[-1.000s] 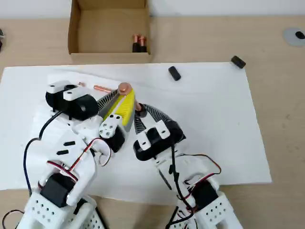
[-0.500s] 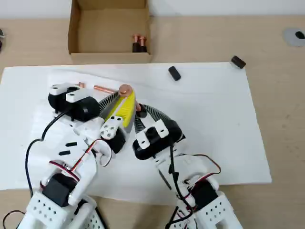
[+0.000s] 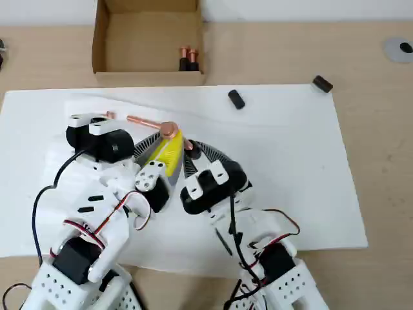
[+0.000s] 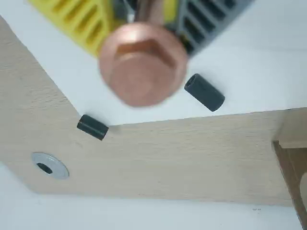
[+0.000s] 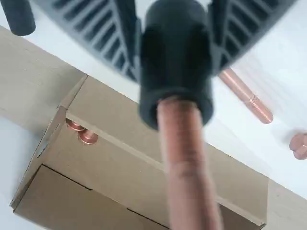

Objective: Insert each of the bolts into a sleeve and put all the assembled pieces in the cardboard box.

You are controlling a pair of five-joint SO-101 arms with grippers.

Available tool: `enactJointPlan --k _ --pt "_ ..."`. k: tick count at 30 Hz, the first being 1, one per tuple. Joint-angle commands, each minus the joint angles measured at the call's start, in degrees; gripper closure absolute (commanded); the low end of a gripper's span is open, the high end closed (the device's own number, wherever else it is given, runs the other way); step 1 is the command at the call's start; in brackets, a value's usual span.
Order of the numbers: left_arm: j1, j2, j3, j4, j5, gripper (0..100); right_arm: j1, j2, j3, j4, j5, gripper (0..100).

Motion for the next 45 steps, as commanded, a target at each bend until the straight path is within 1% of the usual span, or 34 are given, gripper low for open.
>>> enactJointPlan --k 1,10,15,23,30,34,41,45 --pt "2.5 0.6 0.3 1.8 1.4 99 0.4 -6.6 -0.8 -0.3 -0.4 98.7" --pt "2.6 0.6 0.0 1.8 1.5 99 0.4 -6.6 -0.8 -0.3 -0.4 98.7" --pt "5.8 0.6 0.3 1.8 1.5 99 0.4 -6.6 -0.8 -0.3 -0.4 98.7" --pt "6.3 0.7 0.5 1.8 1.1 99 0.4 -6.6 -0.8 -0.3 -0.4 98.7" --pt "9.0 0.7 0.6 6.3 1.1 99 0.4 -6.6 -0.8 -0.1 -0.4 98.7" --pt "10.3 0.7 0.5 6.6 1.1 99 0.4 -6.6 -0.8 2.3 -0.4 98.7" --pt "9.7 0.7 -0.1 6.7 1.0 99 0.4 -6.6 -2.5 2.5 -0.4 98.7" --pt "6.1 0.5 -0.1 6.7 -1.9 99 0.4 -6.6 -2.5 2.5 -0.4 98.7"
